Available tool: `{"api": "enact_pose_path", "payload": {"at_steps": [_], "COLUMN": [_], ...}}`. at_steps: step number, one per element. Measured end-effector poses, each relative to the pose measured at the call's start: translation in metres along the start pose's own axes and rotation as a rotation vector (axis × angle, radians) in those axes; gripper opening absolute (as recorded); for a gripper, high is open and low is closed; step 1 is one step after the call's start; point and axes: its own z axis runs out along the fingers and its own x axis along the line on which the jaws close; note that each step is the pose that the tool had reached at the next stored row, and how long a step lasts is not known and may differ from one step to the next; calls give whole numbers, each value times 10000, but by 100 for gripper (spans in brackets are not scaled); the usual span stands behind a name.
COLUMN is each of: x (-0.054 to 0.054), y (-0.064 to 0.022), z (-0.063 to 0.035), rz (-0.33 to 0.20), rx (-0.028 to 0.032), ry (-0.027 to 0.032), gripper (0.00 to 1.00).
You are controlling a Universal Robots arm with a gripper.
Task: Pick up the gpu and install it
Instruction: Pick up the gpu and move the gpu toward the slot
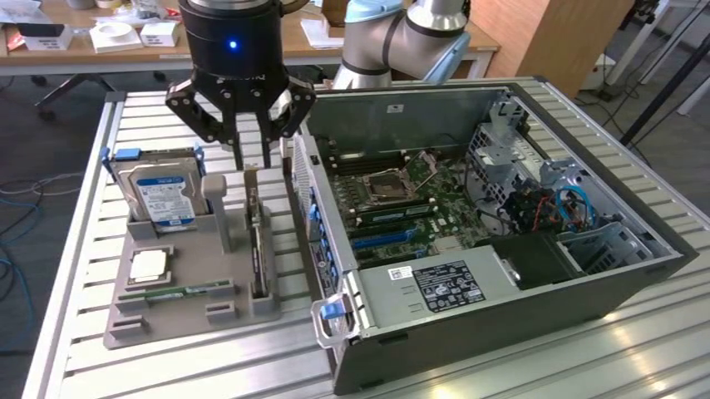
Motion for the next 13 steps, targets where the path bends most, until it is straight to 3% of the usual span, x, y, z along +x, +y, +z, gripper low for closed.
{"api": "enact_pose_path", "payload": {"at_steps": [13], "x": [3], "y": [-4], "z": [126], "rz": [0], "rx": [0], "ry": [0], "gripper": [36]}}
